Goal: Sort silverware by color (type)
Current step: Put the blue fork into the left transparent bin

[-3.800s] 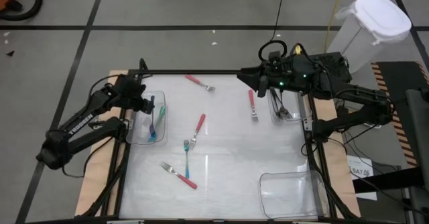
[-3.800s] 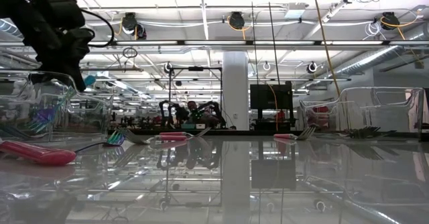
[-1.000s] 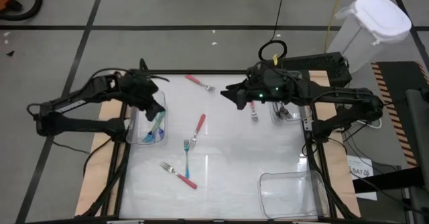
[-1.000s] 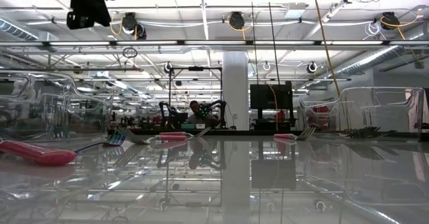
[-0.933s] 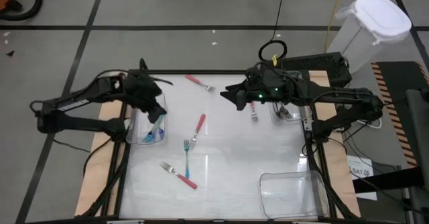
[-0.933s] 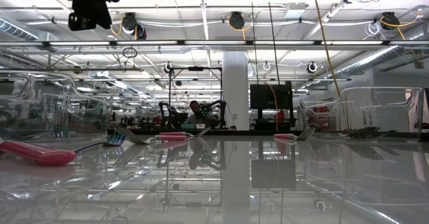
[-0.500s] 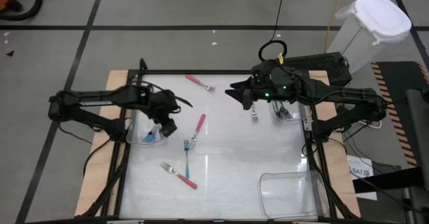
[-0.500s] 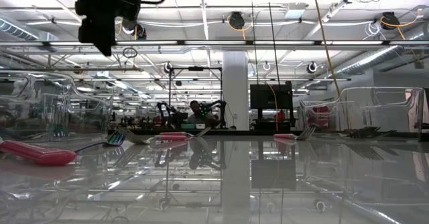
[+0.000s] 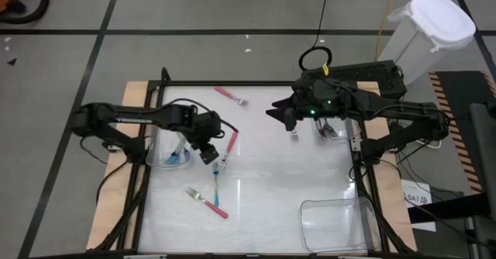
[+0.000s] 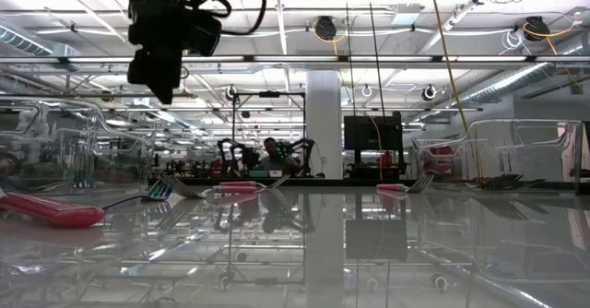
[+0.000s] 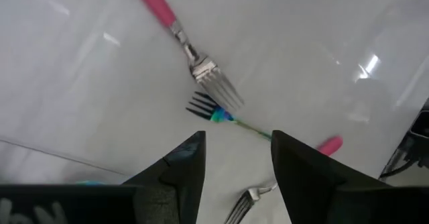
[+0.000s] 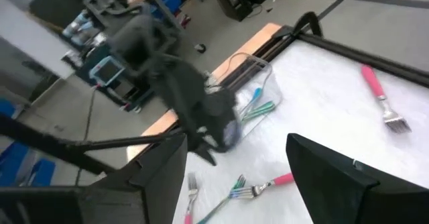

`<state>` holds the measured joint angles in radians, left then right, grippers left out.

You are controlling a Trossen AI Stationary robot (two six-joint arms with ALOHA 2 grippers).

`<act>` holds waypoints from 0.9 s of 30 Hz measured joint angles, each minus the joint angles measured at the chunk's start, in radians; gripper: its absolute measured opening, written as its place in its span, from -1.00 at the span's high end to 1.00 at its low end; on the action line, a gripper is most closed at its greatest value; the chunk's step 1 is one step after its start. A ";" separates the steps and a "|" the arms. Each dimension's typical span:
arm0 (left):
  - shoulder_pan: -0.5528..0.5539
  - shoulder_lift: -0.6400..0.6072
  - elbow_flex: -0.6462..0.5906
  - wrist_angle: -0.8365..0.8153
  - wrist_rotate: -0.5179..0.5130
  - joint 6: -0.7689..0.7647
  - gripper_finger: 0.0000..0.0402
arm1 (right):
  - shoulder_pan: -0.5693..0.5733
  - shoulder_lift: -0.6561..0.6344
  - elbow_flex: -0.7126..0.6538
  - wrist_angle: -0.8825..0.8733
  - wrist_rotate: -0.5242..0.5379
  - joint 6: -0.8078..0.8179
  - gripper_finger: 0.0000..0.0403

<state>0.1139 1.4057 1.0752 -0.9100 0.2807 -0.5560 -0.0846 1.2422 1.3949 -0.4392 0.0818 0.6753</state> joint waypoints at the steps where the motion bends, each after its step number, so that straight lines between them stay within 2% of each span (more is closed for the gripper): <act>1: 0.004 0.014 0.000 -0.003 0.010 0.000 0.15 | -0.001 -0.001 0.000 0.001 -0.010 -0.006 -0.25; 8: 0.010 0.101 0.000 -0.005 0.062 0.043 0.15 | -0.007 -0.001 0.000 -0.001 -0.114 -0.023 -0.25; 17: 0.011 0.179 0.000 -0.004 0.061 0.049 0.15 | -0.058 -0.001 0.000 0.000 -0.213 -0.029 -0.25; 27: 0.011 0.281 0.000 0.023 0.042 0.213 0.15 | -0.092 -0.001 0.000 0.001 -0.221 -0.006 -0.25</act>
<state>0.1246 1.6871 1.0752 -0.8867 0.3229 -0.3435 -0.1764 1.2415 1.3949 -0.4385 -0.1394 0.6689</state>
